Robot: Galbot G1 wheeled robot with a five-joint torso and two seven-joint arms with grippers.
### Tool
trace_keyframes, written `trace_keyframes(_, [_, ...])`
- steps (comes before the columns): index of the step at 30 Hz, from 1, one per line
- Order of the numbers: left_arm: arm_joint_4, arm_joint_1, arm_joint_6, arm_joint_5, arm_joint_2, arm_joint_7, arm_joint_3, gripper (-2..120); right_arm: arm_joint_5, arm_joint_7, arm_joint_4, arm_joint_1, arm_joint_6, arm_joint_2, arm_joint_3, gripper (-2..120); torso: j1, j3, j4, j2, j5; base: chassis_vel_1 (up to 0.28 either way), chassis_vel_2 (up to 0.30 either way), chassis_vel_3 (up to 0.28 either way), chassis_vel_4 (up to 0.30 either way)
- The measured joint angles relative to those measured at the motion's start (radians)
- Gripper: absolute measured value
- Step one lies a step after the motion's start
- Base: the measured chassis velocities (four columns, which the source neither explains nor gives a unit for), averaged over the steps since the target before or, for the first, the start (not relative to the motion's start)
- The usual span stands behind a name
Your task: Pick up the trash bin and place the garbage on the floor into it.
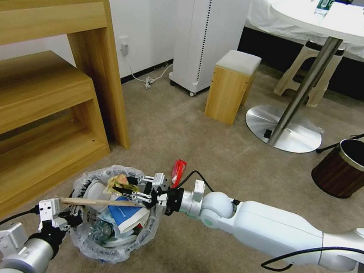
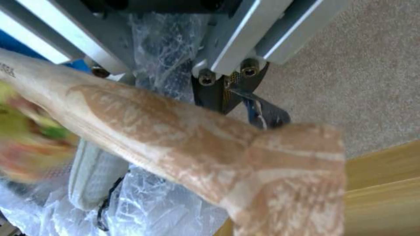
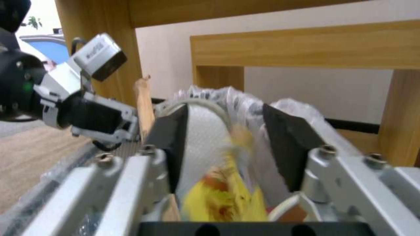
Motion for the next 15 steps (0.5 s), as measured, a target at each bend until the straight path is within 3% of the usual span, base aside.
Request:
trace_keyframes(8, [0.0, 0.001, -0.001, 0.006, -0.006, 0.002, 0.003, 1, -0.011, 0.039, 0.026, -0.022, -0.002, -0.01, 0.043, 76, 0.0, 0.0, 0.0, 0.0, 0.0, 0.0, 0.0, 0.0, 0.0])
trace_keyframes(13, [0.008, 0.002, -0.005, 0.015, -0.012, 0.006, 0.006, 1, -0.018, 0.104, 0.066, -0.077, -0.014, -0.01, 0.153, 92, 0.0, 0.0, 0.0003, 0.0, 0.0, 0.0, 0.0, 0.0, 0.0])
trace_keyframes(15, [0.012, 0.0, -0.006, 0.016, -0.012, 0.008, 0.004, 1, -0.018, 0.162, 0.095, -0.152, -0.037, -0.021, 0.275, 99, 0.0, 0.0, 0.0003, 0.0, 0.0, 0.0, 0.0, 0.0, 0.0])
